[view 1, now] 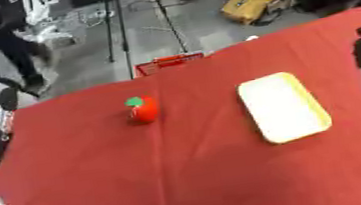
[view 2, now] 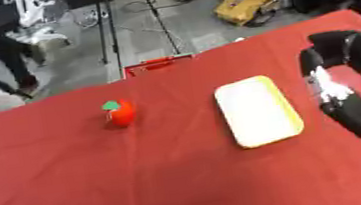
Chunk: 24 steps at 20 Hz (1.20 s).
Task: Pick up objects on the table and place them in the box.
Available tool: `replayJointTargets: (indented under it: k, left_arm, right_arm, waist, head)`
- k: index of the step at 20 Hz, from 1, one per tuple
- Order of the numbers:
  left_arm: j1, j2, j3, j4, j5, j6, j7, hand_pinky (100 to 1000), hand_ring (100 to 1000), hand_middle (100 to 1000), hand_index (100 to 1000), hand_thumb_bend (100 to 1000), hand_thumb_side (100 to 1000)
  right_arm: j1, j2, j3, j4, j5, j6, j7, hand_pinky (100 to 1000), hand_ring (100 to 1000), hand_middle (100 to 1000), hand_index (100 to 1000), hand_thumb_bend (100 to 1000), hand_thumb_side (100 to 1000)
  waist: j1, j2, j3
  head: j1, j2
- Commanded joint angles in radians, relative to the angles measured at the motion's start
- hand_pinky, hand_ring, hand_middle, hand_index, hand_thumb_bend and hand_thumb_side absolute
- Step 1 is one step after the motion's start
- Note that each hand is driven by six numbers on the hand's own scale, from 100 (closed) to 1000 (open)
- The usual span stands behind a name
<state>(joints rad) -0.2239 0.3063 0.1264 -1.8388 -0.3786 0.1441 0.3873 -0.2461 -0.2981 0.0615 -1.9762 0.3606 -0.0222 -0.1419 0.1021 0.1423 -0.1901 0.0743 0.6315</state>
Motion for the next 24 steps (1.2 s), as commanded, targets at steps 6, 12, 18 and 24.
replayJointTargets:
  k: [6, 12, 18, 24]
  left_arm:
    - [-0.218, 0.152, -0.113, 0.177, -0.131, 0.117, -0.322, 658, 667, 756, 809, 976, 513]
    - [-0.433, 0.155, -0.199, 0.411, -0.295, 0.104, -0.556, 689, 681, 752, 830, 943, 410]
    - [-0.6, 0.104, -0.222, 0.688, -0.507, 0.026, -0.746, 748, 734, 770, 849, 843, 341]
    - [-0.675, 0.04, -0.19, 0.88, -0.604, -0.034, -0.854, 755, 730, 761, 837, 829, 327]
  right_arm:
    - [-0.008, -0.019, 0.001, -0.024, -0.001, -0.003, 0.01, 623, 630, 608, 761, 333, 669]
    - [-0.006, -0.014, 0.006, -0.024, -0.006, -0.003, 0.02, 624, 630, 608, 762, 335, 671]
    - [-0.007, -0.014, 0.014, -0.024, -0.012, -0.006, 0.031, 624, 630, 607, 762, 336, 670]
    - [-0.01, -0.013, 0.021, -0.024, -0.021, -0.008, 0.039, 624, 629, 606, 762, 337, 670]
  waist:
    - [0.004, -0.021, -0.008]
    - [-0.011, -0.026, -0.016]
    - [-0.013, -0.027, -0.035]
    - [-0.014, -0.027, -0.061]
  head:
    - [0.001, -0.011]
    - [-0.002, -0.009]
    - [0.0, -0.008]
    - [0.011, -0.016]
